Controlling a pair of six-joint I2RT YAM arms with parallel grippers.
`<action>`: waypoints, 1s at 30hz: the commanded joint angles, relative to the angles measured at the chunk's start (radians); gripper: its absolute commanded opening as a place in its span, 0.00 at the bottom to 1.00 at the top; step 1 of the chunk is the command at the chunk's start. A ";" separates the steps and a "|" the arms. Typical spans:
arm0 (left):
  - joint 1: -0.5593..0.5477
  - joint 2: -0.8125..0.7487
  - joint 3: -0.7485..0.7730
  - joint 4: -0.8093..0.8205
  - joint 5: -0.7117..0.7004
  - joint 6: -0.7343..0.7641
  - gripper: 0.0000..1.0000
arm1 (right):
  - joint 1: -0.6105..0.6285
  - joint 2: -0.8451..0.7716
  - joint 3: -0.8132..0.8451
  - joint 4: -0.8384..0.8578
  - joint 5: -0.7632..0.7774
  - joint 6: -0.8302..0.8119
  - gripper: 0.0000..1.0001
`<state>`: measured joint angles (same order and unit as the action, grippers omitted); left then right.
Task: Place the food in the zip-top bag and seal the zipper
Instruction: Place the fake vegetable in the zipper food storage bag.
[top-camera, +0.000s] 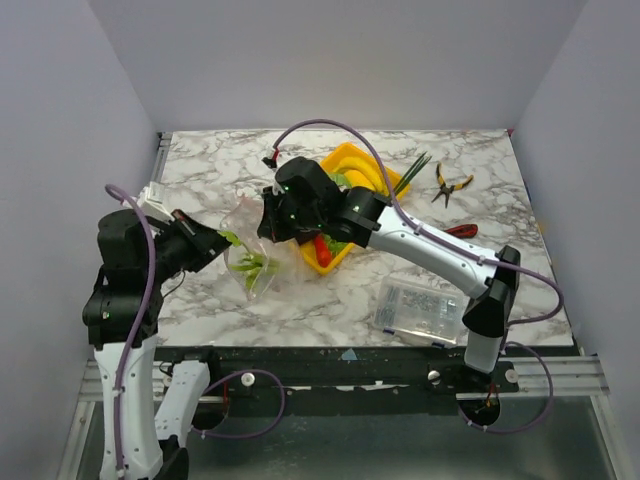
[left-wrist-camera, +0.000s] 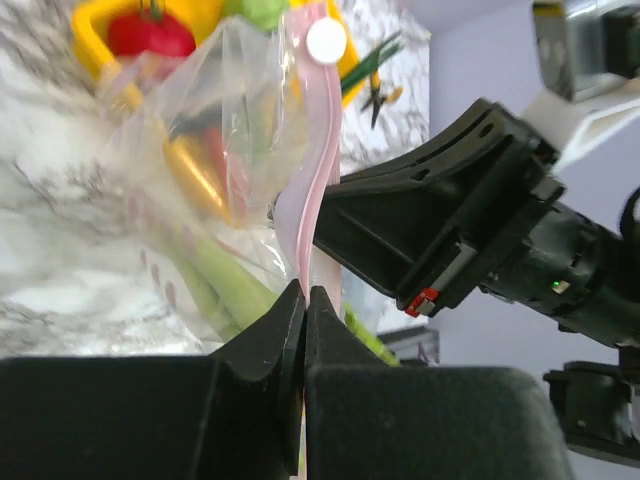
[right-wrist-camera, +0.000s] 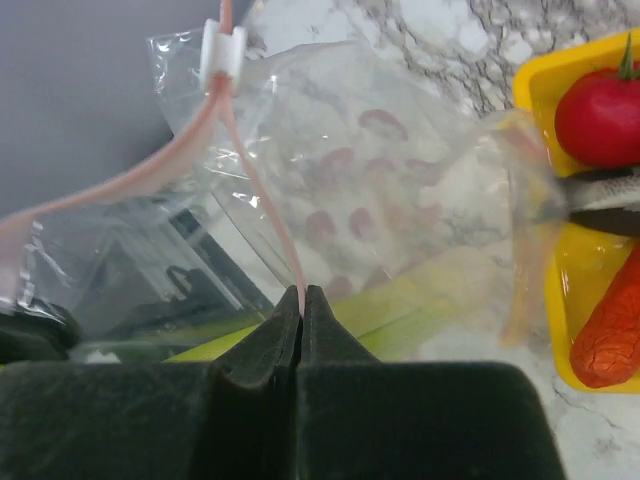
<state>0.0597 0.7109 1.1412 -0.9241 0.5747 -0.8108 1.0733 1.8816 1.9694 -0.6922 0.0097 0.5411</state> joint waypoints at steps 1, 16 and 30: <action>0.008 -0.022 0.187 0.020 -0.171 0.080 0.00 | 0.001 -0.157 -0.062 0.296 0.032 -0.041 0.00; 0.013 -0.013 0.068 0.018 -0.262 0.194 0.00 | 0.001 -0.082 -0.230 0.557 -0.053 -0.030 0.00; 0.022 0.023 0.295 -0.023 -0.285 0.184 0.00 | 0.001 -0.120 -0.111 0.420 -0.013 0.038 0.00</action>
<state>0.0776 0.7216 1.3418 -0.9604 0.3672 -0.6437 1.0718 1.7935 1.8114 -0.2989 0.0017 0.5636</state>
